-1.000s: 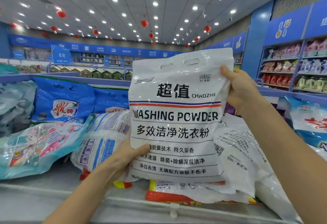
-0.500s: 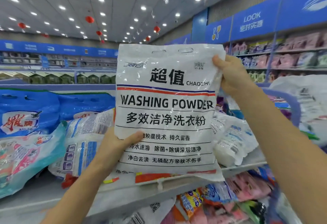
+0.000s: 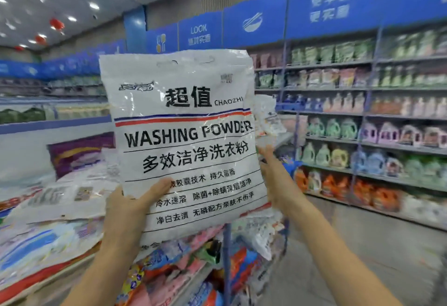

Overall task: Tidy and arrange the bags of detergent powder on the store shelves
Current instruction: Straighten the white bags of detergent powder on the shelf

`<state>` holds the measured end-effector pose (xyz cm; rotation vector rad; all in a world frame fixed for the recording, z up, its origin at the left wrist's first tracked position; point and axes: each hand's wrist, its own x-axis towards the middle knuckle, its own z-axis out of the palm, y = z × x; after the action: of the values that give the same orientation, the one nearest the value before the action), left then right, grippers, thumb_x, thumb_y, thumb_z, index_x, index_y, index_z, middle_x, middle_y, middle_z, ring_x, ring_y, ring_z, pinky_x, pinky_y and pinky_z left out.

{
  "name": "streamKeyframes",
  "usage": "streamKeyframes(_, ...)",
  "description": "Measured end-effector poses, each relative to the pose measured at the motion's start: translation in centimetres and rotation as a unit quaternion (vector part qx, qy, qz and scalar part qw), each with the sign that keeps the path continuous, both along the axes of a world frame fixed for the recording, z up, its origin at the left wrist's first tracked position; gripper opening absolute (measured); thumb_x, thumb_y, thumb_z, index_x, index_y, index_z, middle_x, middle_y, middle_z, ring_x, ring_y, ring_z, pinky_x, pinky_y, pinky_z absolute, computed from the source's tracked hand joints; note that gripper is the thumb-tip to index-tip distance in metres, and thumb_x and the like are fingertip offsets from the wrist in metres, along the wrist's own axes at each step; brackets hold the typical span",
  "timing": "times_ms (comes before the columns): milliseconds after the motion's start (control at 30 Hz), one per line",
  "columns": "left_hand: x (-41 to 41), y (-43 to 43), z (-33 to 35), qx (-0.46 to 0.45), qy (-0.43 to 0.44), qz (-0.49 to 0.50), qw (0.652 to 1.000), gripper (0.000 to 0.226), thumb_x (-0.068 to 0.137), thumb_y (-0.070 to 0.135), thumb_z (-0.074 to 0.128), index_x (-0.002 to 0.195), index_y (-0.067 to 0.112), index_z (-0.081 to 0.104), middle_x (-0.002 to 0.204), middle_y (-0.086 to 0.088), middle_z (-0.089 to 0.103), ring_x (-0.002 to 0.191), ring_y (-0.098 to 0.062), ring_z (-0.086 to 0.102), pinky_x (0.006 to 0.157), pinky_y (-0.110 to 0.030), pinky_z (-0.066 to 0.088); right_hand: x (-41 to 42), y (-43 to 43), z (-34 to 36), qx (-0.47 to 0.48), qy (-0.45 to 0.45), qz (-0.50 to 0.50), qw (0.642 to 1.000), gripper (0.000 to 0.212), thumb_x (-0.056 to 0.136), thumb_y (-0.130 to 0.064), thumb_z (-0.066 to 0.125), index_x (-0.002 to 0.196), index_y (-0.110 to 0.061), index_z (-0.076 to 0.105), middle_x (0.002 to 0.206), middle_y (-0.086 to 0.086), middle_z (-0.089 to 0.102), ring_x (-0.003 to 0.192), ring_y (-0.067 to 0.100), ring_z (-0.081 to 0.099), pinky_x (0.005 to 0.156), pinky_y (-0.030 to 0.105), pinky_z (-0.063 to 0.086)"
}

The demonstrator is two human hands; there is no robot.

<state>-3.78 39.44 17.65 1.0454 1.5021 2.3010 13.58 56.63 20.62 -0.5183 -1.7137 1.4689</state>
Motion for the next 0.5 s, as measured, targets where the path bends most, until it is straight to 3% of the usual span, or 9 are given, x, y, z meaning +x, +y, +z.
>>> streamKeyframes(67,2.5,3.8,0.0,-0.009,0.017,-0.021,1.0,0.068,0.035,0.047,0.089,0.093,0.021,0.067,0.077,0.011,0.074,0.072,-0.009,0.071,0.063,-0.031,0.056,2.7,1.8,-1.1,0.027,-0.017,-0.025,0.999,0.085,0.069,-0.084,0.043,0.135,-0.031,0.047,0.141,-0.007,0.047,0.127,0.009,0.046,0.11,0.037,0.035)
streamKeyframes(167,6.1,9.8,-1.0,-0.011,0.01,-0.05,0.999,0.055,0.042,0.029,0.09,0.092,0.022,0.068,0.082,0.008,0.075,0.081,-0.02,0.071,0.071,-0.037,0.055,7.1,5.9,-1.4,0.038,-0.014,-0.061,0.997,0.058,0.085,-0.063,0.021,0.122,-0.033,0.054,0.118,-0.018,0.059,0.094,-0.013,0.058,0.084,0.008,0.046)
streamKeyframes(200,7.3,11.9,-1.3,-0.01,-0.004,-0.061,0.998,0.057,0.042,0.03,0.09,0.094,0.023,0.068,0.085,0.006,0.075,0.084,-0.022,0.071,0.074,-0.04,0.055,8.5,7.3,-1.3,0.049,-0.025,-0.076,0.996,0.056,0.086,-0.058,0.017,0.119,-0.033,0.056,0.112,-0.02,0.06,0.091,-0.014,0.057,0.081,0.006,0.044)
streamKeyframes(300,10.9,18.7,-2.1,-0.009,-0.04,-0.09,0.995,0.061,0.041,0.033,0.089,0.097,0.02,0.069,0.093,-0.003,0.075,0.089,-0.028,0.07,0.08,-0.048,0.054,12.5,13.3,-1.3,0.073,-0.053,-0.091,0.992,0.042,0.093,-0.055,0.016,0.108,-0.045,0.054,0.11,-0.028,0.056,0.101,-0.009,0.052,0.093,0.014,0.037)
streamKeyframes(367,13.4,23.1,-2.5,-0.012,-0.042,-0.089,0.995,0.049,0.047,0.028,0.085,0.093,0.021,0.07,0.091,-0.002,0.075,0.087,-0.028,0.071,0.075,-0.045,0.056,15.1,17.5,-1.4,0.051,-0.082,-0.079,0.992,0.043,0.091,-0.06,0.015,0.117,-0.048,0.047,0.117,-0.026,0.051,0.111,-0.002,0.047,0.102,0.022,0.031)
streamKeyframes(467,16.3,29.3,-2.9,-0.011,-0.039,-0.087,0.995,0.033,0.059,0.019,0.076,0.091,0.024,0.067,0.082,0.007,0.075,0.08,-0.017,0.071,0.06,-0.032,0.058,18.0,23.2,-1.5,0.048,-0.12,-0.084,0.988,0.089,0.067,-0.082,0.014,0.142,-0.039,0.033,0.144,-0.017,0.036,0.134,0.008,0.032,0.115,0.035,0.02)
streamKeyframes(500,17.1,31.0,-3.0,-0.013,-0.038,-0.084,0.996,0.031,0.062,0.014,0.076,0.09,0.025,0.067,0.08,0.01,0.074,0.078,-0.014,0.071,0.06,-0.03,0.058,18.7,24.8,-1.3,0.039,-0.129,-0.079,0.988,0.095,0.065,-0.083,0.013,0.147,-0.036,0.026,0.151,-0.013,0.027,0.139,0.011,0.023,0.117,0.038,0.015)
